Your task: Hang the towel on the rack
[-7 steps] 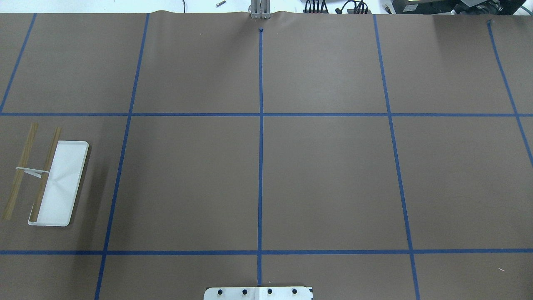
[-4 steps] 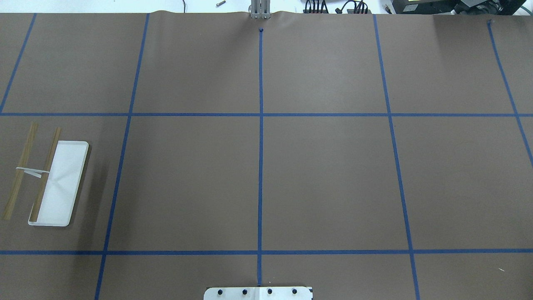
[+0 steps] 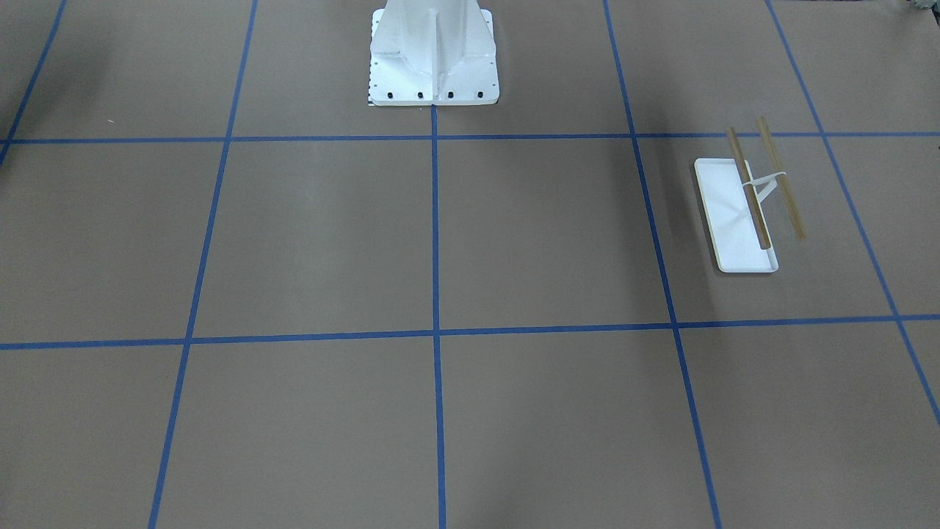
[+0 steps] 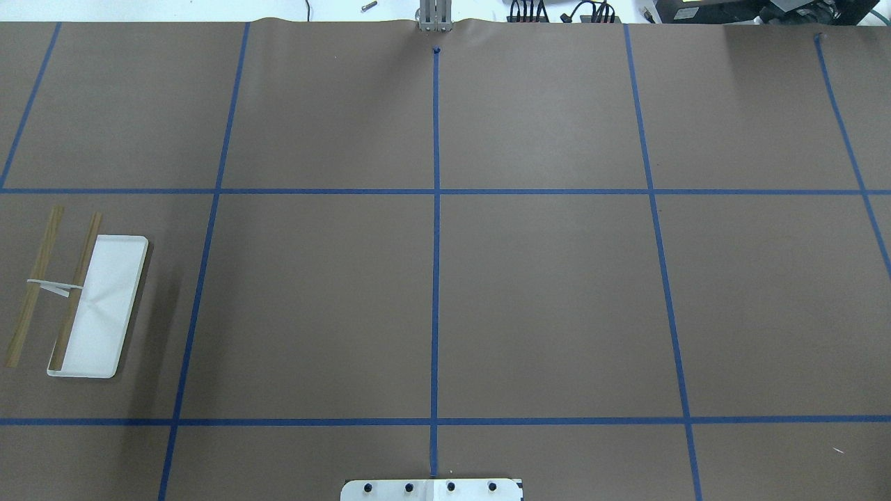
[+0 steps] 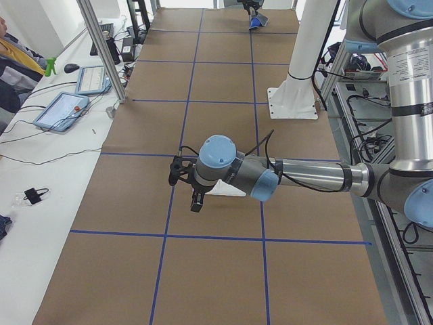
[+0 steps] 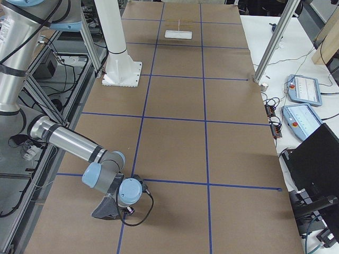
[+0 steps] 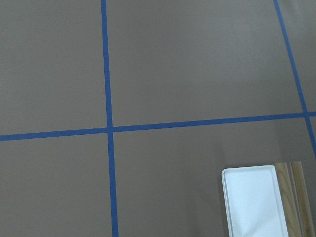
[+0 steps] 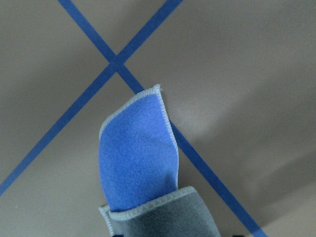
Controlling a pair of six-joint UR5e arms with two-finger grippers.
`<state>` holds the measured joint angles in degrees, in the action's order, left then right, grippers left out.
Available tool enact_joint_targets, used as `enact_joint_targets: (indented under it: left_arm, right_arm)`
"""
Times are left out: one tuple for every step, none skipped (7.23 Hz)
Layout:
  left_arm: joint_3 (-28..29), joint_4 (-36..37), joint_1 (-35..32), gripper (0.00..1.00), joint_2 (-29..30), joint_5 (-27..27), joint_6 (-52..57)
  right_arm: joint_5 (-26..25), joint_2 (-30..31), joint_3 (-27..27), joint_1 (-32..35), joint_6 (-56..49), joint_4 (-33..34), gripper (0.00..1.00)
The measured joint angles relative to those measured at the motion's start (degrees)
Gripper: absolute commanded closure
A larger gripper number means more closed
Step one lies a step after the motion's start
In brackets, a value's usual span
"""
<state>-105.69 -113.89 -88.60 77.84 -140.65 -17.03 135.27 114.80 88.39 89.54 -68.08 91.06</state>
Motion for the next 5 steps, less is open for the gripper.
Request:
enact_joint_targets:
  left_arm:
    - [0.0,0.0,0.0,0.01,-0.1,-0.1,-0.1]
    - [0.0,-0.1,0.1,0.01,-0.1,-0.2,-0.1]
    - [0.1,-0.1,0.1,0.01,-0.1,-0.2,-0.1]
    - [0.1,0.0,0.1,0.01,-0.1,-0.3,-0.1]
    - [0.2,0.0,0.1,0.01,-0.1,-0.6,-0.1]
  right_arm:
    - [-0.2,0.0,-0.1,0.2,-0.2,0.1,0.41]
    - [-0.5,0.1,-0.2,0.4,-0.3,0.1,0.58]
    - [-1.0,0.1,-0.2,0.6,-0.3,0.1,0.92]
    - [-1.5,0.0,-0.3,0.9,-0.4,0.0,1.00]
    - [-1.9,-0.2,-0.3,1.1,-0.4,0.0,1.00]
